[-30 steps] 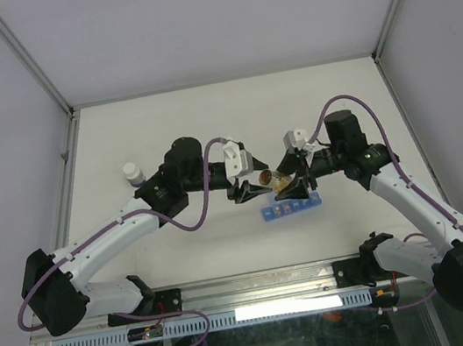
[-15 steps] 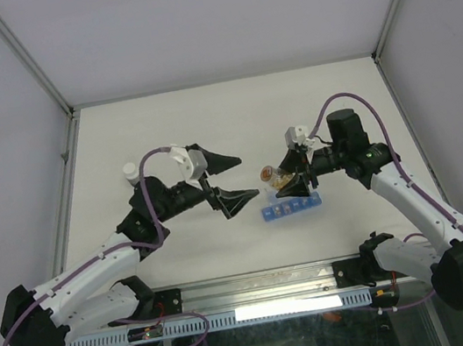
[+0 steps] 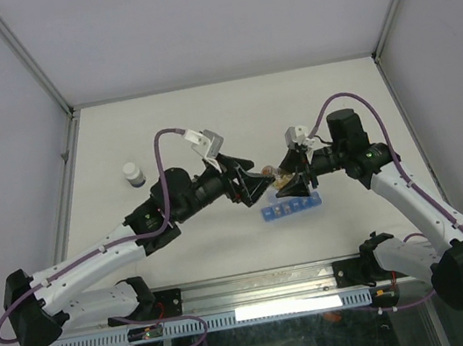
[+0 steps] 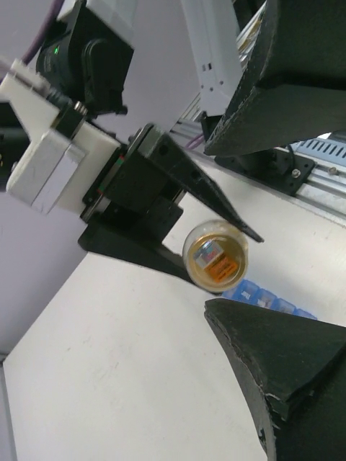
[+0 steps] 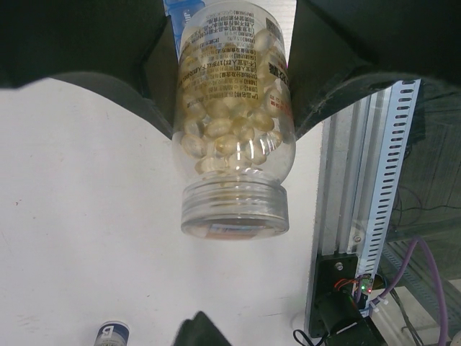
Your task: Sort the pills into containers
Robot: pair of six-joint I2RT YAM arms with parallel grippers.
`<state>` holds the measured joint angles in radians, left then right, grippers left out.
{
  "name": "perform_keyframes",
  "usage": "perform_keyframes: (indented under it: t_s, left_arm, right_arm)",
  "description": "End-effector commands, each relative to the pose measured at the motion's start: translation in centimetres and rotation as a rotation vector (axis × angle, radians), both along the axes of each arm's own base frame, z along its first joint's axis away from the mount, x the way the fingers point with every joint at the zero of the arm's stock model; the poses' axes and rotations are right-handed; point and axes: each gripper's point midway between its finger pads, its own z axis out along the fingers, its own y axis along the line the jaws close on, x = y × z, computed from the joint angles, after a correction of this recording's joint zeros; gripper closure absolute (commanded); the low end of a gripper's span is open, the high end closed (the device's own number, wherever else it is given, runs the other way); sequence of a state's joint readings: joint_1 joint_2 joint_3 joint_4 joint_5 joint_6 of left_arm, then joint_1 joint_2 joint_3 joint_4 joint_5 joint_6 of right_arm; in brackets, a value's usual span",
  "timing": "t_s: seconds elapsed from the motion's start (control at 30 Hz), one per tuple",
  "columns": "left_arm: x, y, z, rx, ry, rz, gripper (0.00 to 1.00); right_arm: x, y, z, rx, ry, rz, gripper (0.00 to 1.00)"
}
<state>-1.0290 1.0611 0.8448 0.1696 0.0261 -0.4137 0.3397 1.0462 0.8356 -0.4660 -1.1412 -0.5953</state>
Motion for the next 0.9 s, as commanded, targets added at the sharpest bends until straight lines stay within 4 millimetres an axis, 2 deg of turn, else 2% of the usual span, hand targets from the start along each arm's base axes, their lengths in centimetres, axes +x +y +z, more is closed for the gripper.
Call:
perform_keyframes:
  t_s: [0.0, 0.17, 0.37, 0.53, 0.67, 0.77, 0.87]
  left_arm:
    - [1.9, -0.2, 0.2, 0.041, 0.028, 0.103, 0.19]
    - [2.3, -1.2, -0.4, 0.077, 0.033, 0.089, 0.23]
    - [1.7, -2.3, -0.9, 0.092, 0.041, 0.03, 0.33]
    - [1.4, -2.6, -1.4, 0.105, 0.047, 0.006, 0.51]
    - [0.6, -2.8, -1.8, 0.128, -0.002, -0.054, 0.78]
    - [-1.0, -3.1, -2.0, 0.155, -0.134, -0.176, 0.92]
    - [-3.2, -3.1, -3.2, 0.212, -0.334, -0.341, 0.94]
  right_arm:
    - [0.5, 0.2, 1.6, 0.031, -0.058, 0.004, 1.0]
    - [0.5, 0.2, 1.6, 0.031, -0.055, 0.004, 1.0]
    - [0.5, 0.2, 1.6, 0.031, -0.056, 0.004, 1.0]
    - [0.5, 0.2, 1.6, 0.031, -0.056, 0.004, 1.0]
    - [0.5, 0.2, 1.6, 0.032, -0.056, 0.006, 1.0]
    - [0.4, 0.2, 1.7, 0.033, -0.057, 0.007, 1.0]
    - [0.4, 0.2, 1.7, 0.035, -0.056, 0.009, 1.0]
